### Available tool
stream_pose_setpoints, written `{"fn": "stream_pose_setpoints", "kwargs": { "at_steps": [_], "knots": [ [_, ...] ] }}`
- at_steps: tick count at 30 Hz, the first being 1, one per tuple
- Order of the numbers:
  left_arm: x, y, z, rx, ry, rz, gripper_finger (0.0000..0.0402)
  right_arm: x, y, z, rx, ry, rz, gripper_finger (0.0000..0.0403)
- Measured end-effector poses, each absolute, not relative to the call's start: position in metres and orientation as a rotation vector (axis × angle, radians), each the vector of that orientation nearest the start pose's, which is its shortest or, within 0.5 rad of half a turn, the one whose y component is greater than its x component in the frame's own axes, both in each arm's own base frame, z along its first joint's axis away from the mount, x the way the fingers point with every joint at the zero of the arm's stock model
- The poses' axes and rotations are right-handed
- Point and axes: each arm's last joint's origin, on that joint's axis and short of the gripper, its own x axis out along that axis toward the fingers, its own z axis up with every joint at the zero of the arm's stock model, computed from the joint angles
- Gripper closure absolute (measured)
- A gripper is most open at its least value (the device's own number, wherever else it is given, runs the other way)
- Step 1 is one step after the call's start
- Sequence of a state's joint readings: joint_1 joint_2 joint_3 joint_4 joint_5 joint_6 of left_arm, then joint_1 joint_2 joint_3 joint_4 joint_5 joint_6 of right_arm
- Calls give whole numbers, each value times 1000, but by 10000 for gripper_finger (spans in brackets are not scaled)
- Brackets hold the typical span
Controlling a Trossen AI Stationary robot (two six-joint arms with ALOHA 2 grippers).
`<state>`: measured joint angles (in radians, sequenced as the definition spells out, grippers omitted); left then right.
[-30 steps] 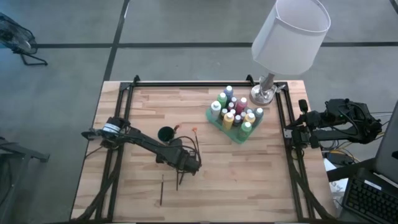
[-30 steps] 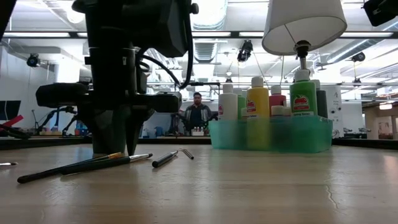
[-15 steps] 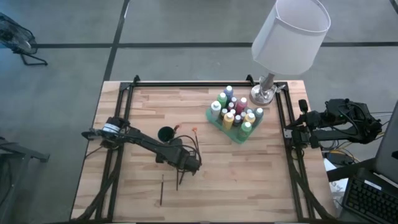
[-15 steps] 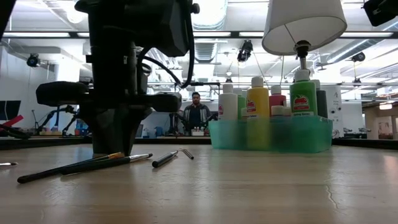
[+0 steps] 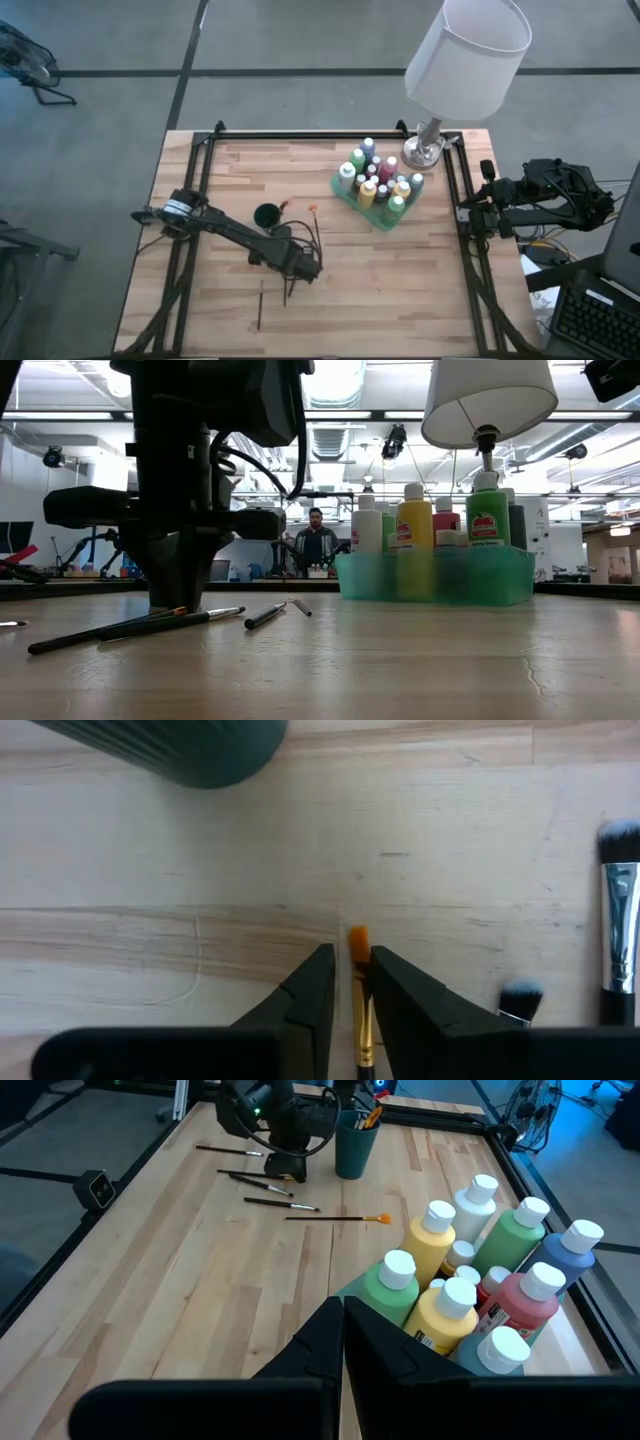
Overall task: Pick & Place Paint Supplies
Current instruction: Put the orange paint brush into the green cup
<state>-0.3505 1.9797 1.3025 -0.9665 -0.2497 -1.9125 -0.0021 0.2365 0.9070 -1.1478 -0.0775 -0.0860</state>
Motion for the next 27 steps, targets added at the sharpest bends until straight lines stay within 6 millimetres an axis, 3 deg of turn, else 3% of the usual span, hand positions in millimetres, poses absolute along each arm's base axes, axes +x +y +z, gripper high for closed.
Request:
{"fn": "stream_pose_setpoints", "kwargs": {
  "at_steps": [13, 27],
  "knots": [
    [330, -109, 143, -996, 962, 1305, 338, 4, 2, 320, -65, 474, 95, 394],
    [330, -108, 143, -988, 948, 1309, 388, 4, 2, 320, -65, 474, 95, 394]
  ]
}}
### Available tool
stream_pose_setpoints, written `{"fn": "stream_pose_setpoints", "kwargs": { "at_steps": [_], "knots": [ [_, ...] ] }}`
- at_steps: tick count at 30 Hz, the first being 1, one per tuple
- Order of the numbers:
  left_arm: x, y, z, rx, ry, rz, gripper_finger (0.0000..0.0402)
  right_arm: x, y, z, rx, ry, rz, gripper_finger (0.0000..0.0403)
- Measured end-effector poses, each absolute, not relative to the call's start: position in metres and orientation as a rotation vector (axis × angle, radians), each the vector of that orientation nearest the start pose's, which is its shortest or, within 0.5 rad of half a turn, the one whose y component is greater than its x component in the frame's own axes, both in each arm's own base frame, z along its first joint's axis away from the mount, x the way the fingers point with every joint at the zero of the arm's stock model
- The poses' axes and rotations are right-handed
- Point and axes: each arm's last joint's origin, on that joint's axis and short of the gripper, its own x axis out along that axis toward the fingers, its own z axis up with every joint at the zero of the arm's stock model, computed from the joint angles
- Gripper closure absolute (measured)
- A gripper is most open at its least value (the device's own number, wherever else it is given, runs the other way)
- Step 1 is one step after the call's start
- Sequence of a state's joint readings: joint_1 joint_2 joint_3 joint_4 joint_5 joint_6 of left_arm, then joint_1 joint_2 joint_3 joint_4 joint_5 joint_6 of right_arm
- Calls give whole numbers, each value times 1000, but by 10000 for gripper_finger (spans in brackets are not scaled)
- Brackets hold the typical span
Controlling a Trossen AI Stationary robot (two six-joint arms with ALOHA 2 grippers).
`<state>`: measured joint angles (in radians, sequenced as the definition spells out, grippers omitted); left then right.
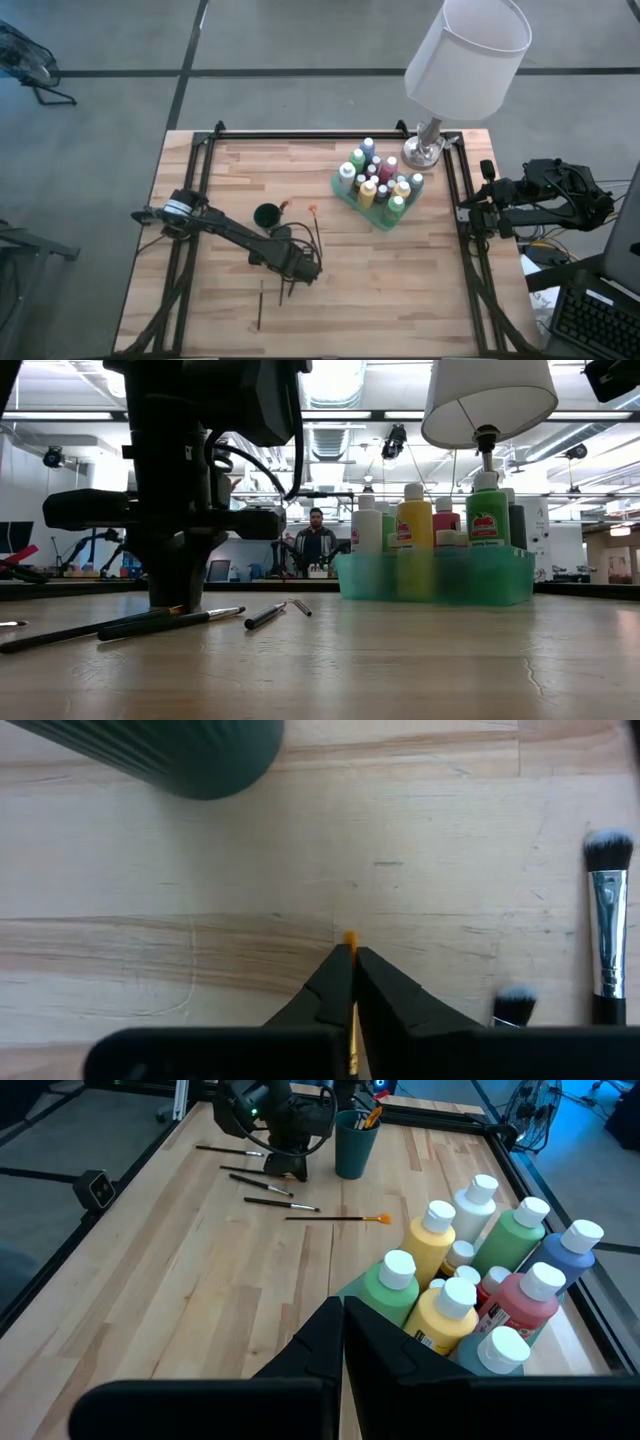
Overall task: Pick & Place Paint Supplies
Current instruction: Put the orange paint brush into the green cup
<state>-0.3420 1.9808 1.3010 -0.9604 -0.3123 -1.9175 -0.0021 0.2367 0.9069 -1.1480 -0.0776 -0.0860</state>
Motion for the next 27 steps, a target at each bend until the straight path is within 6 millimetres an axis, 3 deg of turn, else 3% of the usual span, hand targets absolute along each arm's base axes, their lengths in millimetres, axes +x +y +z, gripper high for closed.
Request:
{"fn": "stream_pose_setpoints", "kwargs": {
  "at_steps": [15, 21, 27],
  "knots": [
    [334, -109, 147, -934, 984, 1243, 397, 4, 2, 320, -65, 473, 94, 394],
    [346, -113, 158, -903, 1007, 1113, 399, 4, 2, 320, -65, 474, 94, 394],
    [357, -116, 177, -753, 1044, 940, 400, 4, 2, 320, -65, 473, 94, 394]
  ]
}}
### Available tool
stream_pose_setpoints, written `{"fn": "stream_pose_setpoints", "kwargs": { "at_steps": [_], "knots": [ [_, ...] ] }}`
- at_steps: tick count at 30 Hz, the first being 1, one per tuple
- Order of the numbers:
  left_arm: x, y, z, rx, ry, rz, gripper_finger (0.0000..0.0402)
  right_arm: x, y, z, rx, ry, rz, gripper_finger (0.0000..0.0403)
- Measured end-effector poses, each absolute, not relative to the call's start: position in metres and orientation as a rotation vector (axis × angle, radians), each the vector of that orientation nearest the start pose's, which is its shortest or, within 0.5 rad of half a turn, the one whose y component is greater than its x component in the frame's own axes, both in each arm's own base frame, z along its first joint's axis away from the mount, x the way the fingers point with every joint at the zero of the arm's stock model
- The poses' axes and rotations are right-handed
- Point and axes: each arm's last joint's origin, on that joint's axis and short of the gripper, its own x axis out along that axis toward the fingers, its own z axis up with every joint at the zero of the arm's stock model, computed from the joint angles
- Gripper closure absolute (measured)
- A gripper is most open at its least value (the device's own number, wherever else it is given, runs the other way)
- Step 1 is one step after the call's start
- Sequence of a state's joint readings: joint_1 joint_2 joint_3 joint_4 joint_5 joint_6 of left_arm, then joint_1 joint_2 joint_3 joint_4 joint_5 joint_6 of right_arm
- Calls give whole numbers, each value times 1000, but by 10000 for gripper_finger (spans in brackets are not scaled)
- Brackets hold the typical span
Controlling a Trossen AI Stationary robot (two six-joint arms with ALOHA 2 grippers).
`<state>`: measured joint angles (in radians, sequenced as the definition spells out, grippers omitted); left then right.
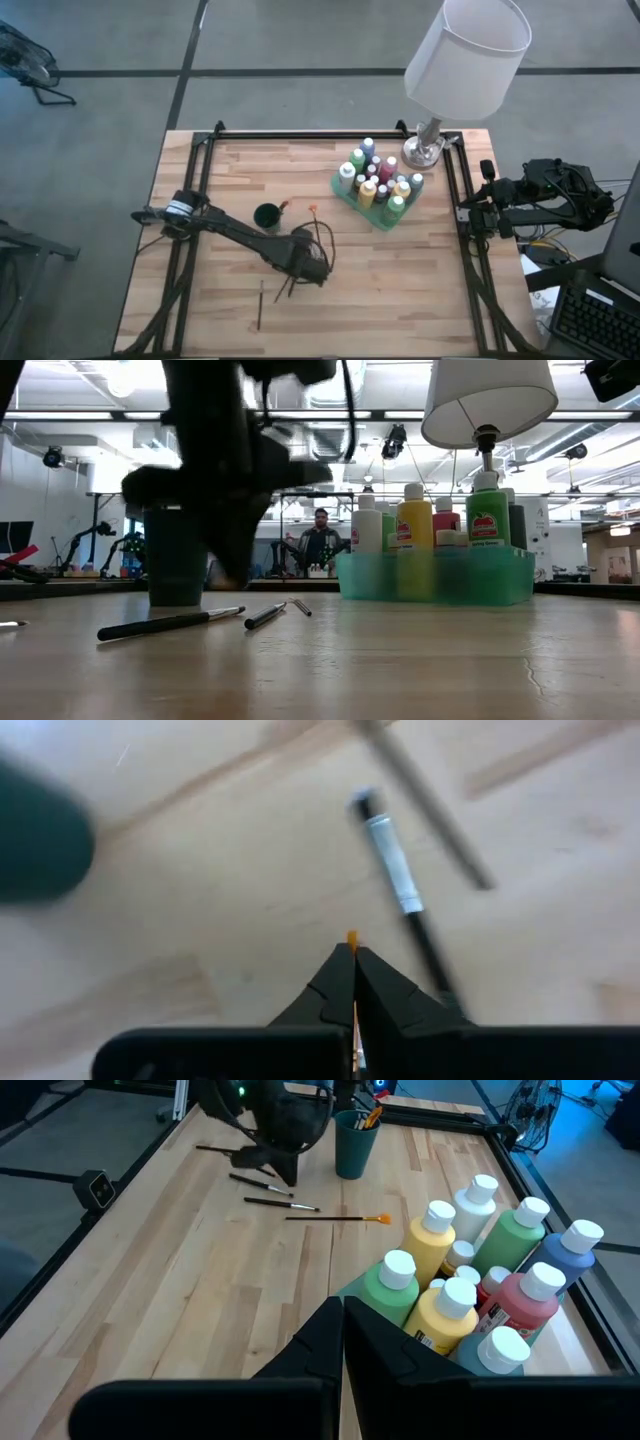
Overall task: Pick & Place Paint Supplies
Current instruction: Put the orange paint brush into the green cup
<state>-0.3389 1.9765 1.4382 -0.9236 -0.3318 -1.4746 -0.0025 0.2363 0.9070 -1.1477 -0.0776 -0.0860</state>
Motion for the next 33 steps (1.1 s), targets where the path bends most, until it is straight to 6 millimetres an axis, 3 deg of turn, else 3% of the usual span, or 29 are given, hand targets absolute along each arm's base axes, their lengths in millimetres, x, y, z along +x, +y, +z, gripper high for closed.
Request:
{"fn": "stream_pose_setpoints", "kwargs": {
  "at_steps": [7, 15, 20, 27, 33],
  "knots": [
    [360, -112, 233, -558, 881, 704, 400, 4, 2, 320, -65, 474, 94, 394],
    [337, -99, 314, -340, 623, 468, 400, 4, 2, 320, -65, 474, 94, 394],
    [313, -89, 355, -211, 491, 411, 400, 4, 2, 320, -65, 474, 95, 394],
    [269, -72, 378, -103, 282, 345, 400, 4, 2, 320, -65, 474, 94, 394],
    [228, -58, 366, -124, -15, 266, 401, 4, 2, 320, -65, 474, 94, 394]
  ]
}}
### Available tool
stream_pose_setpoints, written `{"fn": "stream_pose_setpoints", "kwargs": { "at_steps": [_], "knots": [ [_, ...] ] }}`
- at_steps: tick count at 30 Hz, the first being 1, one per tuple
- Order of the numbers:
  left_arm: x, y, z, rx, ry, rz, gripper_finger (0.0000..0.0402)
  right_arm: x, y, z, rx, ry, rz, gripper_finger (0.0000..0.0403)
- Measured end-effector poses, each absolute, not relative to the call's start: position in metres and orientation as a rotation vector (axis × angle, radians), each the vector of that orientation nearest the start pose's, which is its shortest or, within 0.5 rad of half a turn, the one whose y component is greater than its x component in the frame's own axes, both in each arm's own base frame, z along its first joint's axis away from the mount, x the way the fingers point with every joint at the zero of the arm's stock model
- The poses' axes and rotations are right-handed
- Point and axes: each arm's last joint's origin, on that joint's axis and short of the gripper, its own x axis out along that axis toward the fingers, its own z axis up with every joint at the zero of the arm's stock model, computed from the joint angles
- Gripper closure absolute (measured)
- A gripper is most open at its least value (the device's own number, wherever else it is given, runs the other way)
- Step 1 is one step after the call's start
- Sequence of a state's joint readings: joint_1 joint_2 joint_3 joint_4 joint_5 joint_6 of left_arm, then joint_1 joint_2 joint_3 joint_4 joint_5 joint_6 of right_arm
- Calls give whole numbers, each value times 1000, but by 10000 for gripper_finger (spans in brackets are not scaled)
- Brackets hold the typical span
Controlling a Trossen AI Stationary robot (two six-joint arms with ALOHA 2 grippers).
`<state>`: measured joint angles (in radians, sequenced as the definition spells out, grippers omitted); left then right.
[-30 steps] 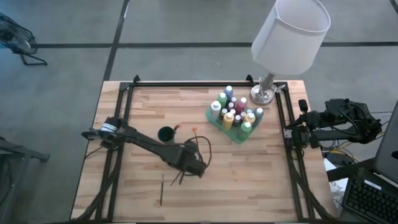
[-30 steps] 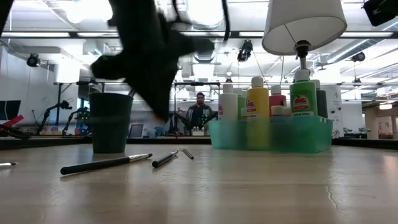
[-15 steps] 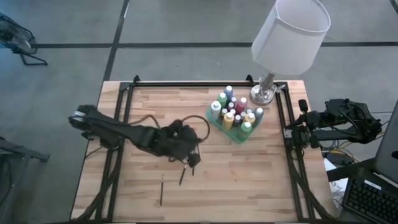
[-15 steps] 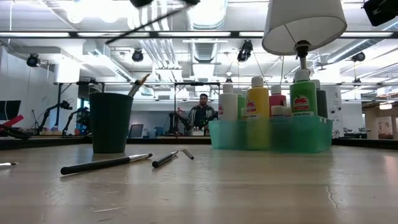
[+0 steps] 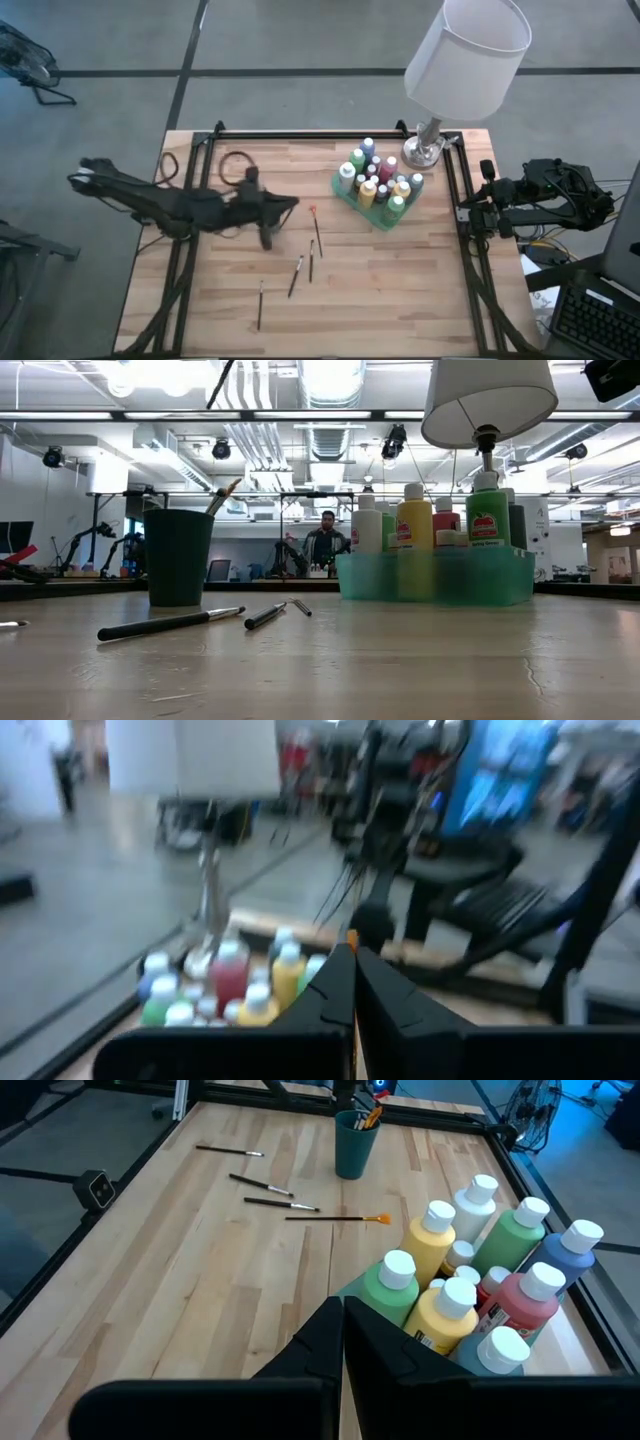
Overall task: Pick & Place Paint Supplies
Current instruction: Put the orange paint brush into the green cup
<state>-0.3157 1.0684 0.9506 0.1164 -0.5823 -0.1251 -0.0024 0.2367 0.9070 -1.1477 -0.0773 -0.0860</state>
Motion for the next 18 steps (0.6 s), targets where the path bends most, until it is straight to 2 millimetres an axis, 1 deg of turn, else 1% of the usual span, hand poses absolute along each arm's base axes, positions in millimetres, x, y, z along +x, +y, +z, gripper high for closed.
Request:
{"fn": "stream_pose_setpoints", "kwargs": {
  "at_steps": [5, 10, 14, 18],
  "knots": [
    [197, -48, 339, -84, -183, 224, 401, 4, 2, 320, -65, 474, 94, 394],
    [169, -40, 312, 9, -252, 218, 401, 4, 2, 320, -65, 474, 95, 394],
    [157, -36, 286, 76, -241, 215, 401, 4, 2, 320, -65, 474, 94, 394],
    [150, -34, 268, 76, -247, 221, 401, 4, 2, 320, -65, 474, 94, 394]
  ]
}}
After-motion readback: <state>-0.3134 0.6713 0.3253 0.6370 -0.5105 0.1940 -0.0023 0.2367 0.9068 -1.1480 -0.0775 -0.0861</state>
